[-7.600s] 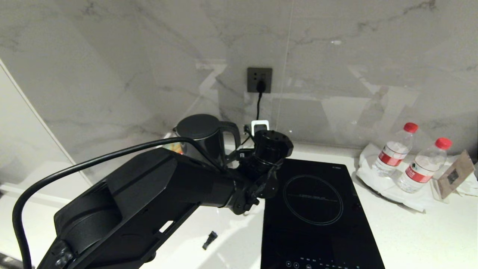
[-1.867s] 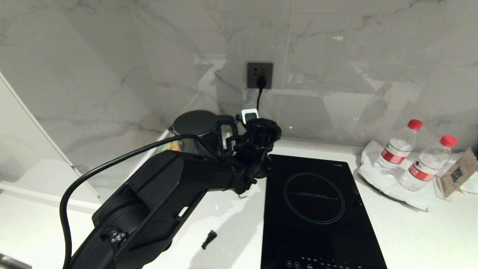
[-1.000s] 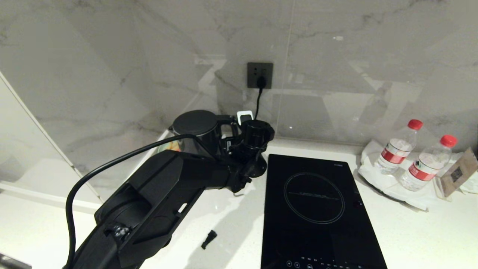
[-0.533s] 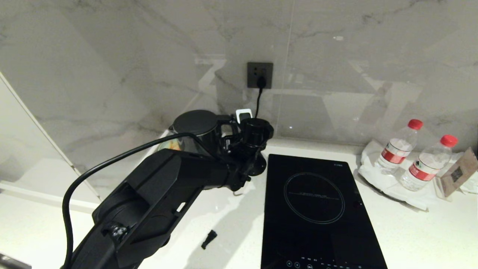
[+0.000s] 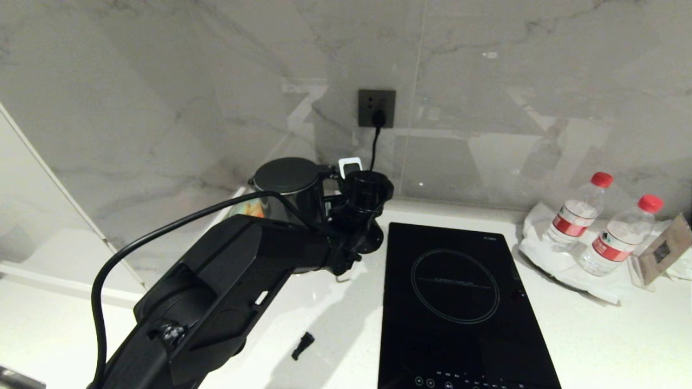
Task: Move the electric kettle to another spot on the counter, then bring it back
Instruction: Pick up the kettle
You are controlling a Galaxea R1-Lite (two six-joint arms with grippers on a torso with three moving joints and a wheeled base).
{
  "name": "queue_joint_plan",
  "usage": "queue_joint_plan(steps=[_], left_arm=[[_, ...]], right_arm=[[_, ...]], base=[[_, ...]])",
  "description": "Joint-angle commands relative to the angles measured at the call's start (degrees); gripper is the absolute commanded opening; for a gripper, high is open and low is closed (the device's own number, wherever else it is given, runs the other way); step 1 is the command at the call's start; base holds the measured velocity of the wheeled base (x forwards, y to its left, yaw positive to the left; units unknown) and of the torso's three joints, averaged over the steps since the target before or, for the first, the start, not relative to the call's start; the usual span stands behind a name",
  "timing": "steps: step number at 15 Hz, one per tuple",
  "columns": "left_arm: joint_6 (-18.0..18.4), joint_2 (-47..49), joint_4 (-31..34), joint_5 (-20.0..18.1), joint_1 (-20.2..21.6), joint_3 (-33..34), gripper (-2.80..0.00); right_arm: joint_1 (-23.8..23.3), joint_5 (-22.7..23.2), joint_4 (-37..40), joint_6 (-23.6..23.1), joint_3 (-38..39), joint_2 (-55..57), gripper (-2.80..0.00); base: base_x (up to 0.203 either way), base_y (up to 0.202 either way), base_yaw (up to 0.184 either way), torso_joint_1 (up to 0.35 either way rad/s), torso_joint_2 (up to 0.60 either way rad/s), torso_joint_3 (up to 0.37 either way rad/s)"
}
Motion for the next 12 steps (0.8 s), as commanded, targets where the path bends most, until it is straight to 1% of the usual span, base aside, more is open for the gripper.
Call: queue_joint_plan(steps=[1, 4, 6, 8, 10, 12], left_arm=[[-0.20, -0.24, -0.16, 0.47, 0.10, 0.33, -2.80], [-0.54, -0.87, -0.17, 0.93, 0.01, 1.05, -2.80], [-1.60, -1.70, -0.17, 0.87, -0.06, 2.31, -2.80], [-2.42, -4.07, -0.16, 0.25, -0.27, 7.29, -2.80], [-3.79, -7.56, -0.47, -2.42, -0.40, 14.27, -2.80], [-4.72, -10.39, -2.39, -5.21, -0.48, 20.84, -2.80]], right_arm=[[0.00, 0.02, 0.02, -0.04, 0.00, 0.05, -2.80], [0.00, 0.02, 0.02, -0.01, 0.06, 0.08, -2.80], [0.00, 0.02, 0.02, -0.06, 0.00, 0.07, -2.80], [0.00, 0.02, 0.02, -0.01, 0.00, 0.05, -2.80], [0.00, 0.02, 0.02, -0.01, 0.00, 0.09, -2.80], [0.00, 0.02, 0.02, 0.00, 0.00, 0.00, -2.80]], base=[[0.000, 0.000, 0.000, 0.000, 0.00, 0.000], [0.000, 0.000, 0.000, 0.000, 0.00, 0.000], [0.000, 0.000, 0.000, 0.000, 0.00, 0.000], [0.000, 0.000, 0.000, 0.000, 0.00, 0.000], [0.000, 0.000, 0.000, 0.000, 0.00, 0.000], [0.000, 0.000, 0.000, 0.000, 0.00, 0.000]])
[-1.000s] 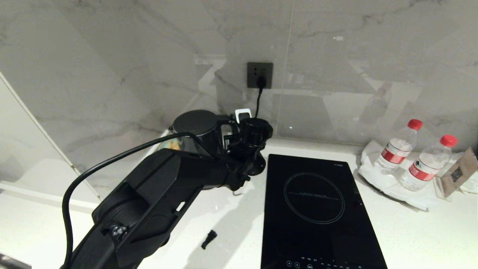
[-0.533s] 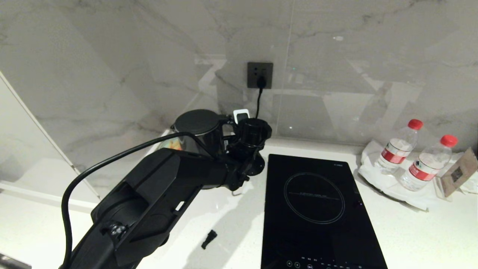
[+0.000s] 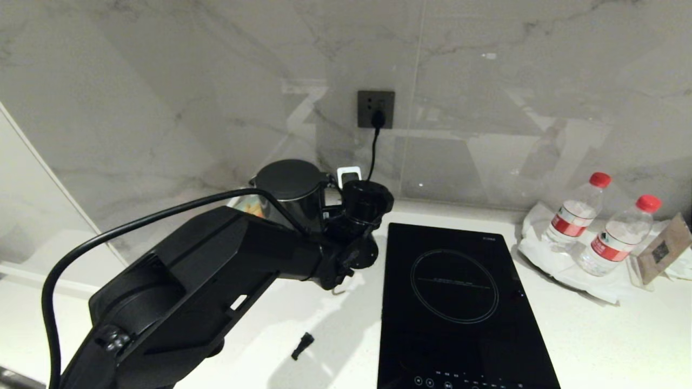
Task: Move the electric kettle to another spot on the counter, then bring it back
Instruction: Pick up the kettle
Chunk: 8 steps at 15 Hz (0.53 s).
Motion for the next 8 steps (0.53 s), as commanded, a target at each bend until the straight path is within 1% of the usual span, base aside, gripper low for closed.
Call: queue_joint_plan(steps=[1, 3, 5, 8], left_arm=[[-0.40, -4.24, -2.72, -1.80, 0.00, 7.68, -2.80], [-0.40, -5.99, -5.60, -2.85, 0.02, 10.90, -2.80], [-0.45, -7.28, -5.77, -4.01, 0.59, 11.60, -2.80], [-0.32, -8.20, -5.48, -4.73, 1.83, 11.62, -2.80]], right_arm=[[0.00, 0.02, 0.02, 0.00, 0.00, 0.01, -2.80], [0.00, 0.02, 0.02, 0.00, 0.00, 0.09, -2.80], [0.00, 0.02, 0.02, -0.09, 0.00, 0.09, -2.80], [0.00, 0.02, 0.02, 0.00, 0.00, 0.00, -2.80]], base=[[0.000, 0.000, 0.000, 0.000, 0.00, 0.000], [0.000, 0.000, 0.000, 0.000, 0.00, 0.000], [0.000, 0.000, 0.000, 0.000, 0.00, 0.000], [0.000, 0.000, 0.000, 0.000, 0.00, 0.000]])
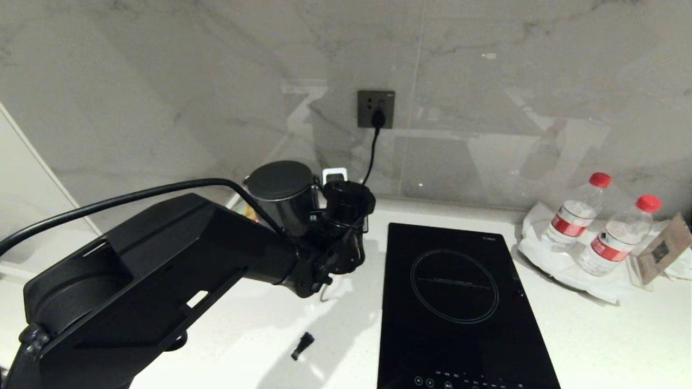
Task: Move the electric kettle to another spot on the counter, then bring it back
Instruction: Pick up the kettle
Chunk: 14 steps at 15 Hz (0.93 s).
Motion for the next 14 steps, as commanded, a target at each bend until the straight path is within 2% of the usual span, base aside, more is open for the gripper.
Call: queue_joint_plan(steps=[1, 3, 5, 8, 9, 14], left_arm=[[0.10, -1.12, -0.26, 0.29, 0.69, 0.45, -2.80], [0.10, -1.88, -0.27, -0.51, 0.53, 2.71, -2.80], [0.10, -2.76, -0.64, -2.94, 0.27, 5.70, -2.80], [0.10, -2.88, -0.70, -3.22, 0.17, 5.98, -2.80], [0.10, -2.79, -0.70, -3.22, 0.04, 5.98, 0.00], [0.19, -2.88, -0.70, -3.22, -0.10, 5.54, 0.00]], right_arm=[[0.00, 0.02, 0.00, 0.00, 0.00, 0.00, -2.80], [0.00, 0.02, 0.00, -0.07, 0.00, 0.08, -2.80], [0.00, 0.02, 0.00, -0.01, 0.04, 0.04, -2.80], [0.00, 0.02, 0.00, -0.08, 0.00, 0.09, -2.80], [0.00, 0.02, 0.00, -0.01, 0.00, 0.09, -2.80], [0.00, 0.02, 0.00, -0.01, 0.00, 0.09, -2.80]], base=[[0.000, 0.000, 0.000, 0.000, 0.00, 0.000], [0.000, 0.000, 0.000, 0.000, 0.00, 0.000], [0.000, 0.000, 0.000, 0.000, 0.00, 0.000], [0.000, 0.000, 0.000, 0.000, 0.00, 0.000], [0.000, 0.000, 0.000, 0.000, 0.00, 0.000], [0.000, 0.000, 0.000, 0.000, 0.00, 0.000]])
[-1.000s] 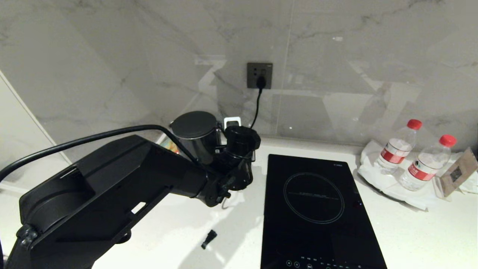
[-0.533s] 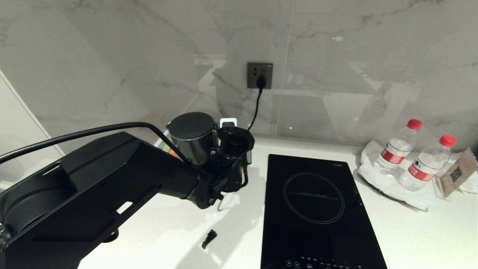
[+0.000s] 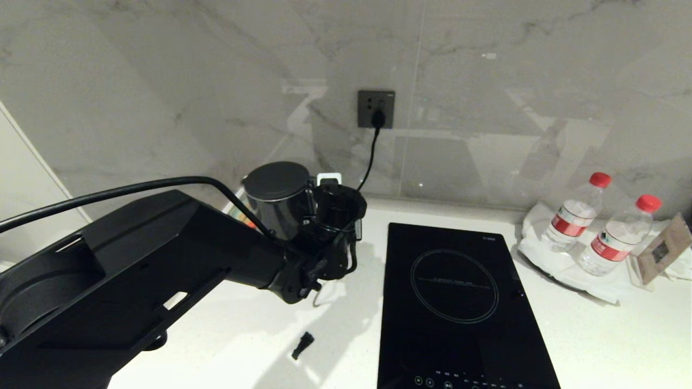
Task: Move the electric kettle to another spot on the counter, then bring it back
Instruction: Pick up the kettle
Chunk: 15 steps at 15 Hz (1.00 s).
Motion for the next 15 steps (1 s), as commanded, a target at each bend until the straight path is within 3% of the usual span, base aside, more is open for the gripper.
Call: queue_joint_plan(steps=[1, 15], left_arm=[[-0.19, 0.04, -0.35, 0.11, 0.02, -0.70, 0.00], [0.05, 8.12, 0.25, 0.99, -0.67, -14.31, 0.00]], right_arm=[[0.00, 0.04, 0.00, -0.02, 0.00, 0.01, -2.80], [0.00, 0.04, 0.00, -0.06, 0.00, 0.06, -2.80]], base=[[0.000, 0.000, 0.000, 0.000, 0.00, 0.000], [0.000, 0.000, 0.000, 0.000, 0.00, 0.000]])
